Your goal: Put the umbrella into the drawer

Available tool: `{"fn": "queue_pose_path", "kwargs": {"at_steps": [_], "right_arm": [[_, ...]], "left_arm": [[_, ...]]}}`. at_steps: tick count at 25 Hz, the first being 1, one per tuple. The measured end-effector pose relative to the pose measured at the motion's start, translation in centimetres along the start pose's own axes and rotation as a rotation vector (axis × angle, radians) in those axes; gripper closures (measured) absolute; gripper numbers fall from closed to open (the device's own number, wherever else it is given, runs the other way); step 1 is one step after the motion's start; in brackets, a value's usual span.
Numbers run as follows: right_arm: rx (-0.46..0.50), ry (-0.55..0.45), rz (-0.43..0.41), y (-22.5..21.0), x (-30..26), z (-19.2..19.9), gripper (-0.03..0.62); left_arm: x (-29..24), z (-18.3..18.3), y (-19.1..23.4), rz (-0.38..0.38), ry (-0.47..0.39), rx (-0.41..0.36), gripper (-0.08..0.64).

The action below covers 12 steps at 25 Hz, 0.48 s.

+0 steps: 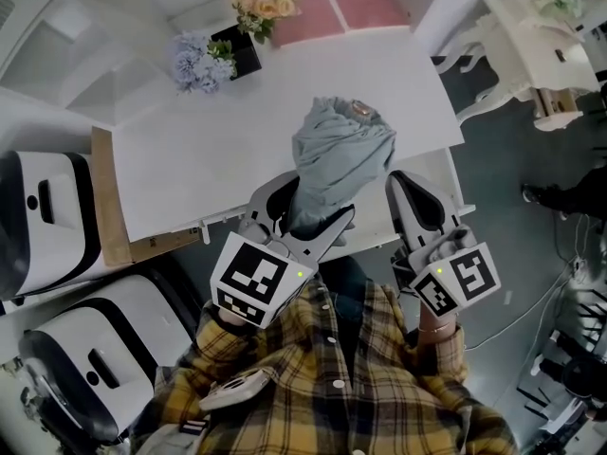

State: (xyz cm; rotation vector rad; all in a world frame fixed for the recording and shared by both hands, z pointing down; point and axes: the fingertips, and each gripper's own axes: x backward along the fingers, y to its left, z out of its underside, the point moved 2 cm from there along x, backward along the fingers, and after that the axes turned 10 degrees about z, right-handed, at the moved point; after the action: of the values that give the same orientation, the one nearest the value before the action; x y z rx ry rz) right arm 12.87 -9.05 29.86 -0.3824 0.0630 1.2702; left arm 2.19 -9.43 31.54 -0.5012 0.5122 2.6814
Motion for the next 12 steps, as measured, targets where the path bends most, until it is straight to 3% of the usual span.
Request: {"fn": "queue_pose_path", "kwargs": {"at_steps": [12], "right_arm": [[-0.062,0.092,0.049,-1.8,0.1,4.4,0.575]], "left_arm": [[-3.9,4.4,1.0,0.07,0.135,-0.008,0.245]]}}
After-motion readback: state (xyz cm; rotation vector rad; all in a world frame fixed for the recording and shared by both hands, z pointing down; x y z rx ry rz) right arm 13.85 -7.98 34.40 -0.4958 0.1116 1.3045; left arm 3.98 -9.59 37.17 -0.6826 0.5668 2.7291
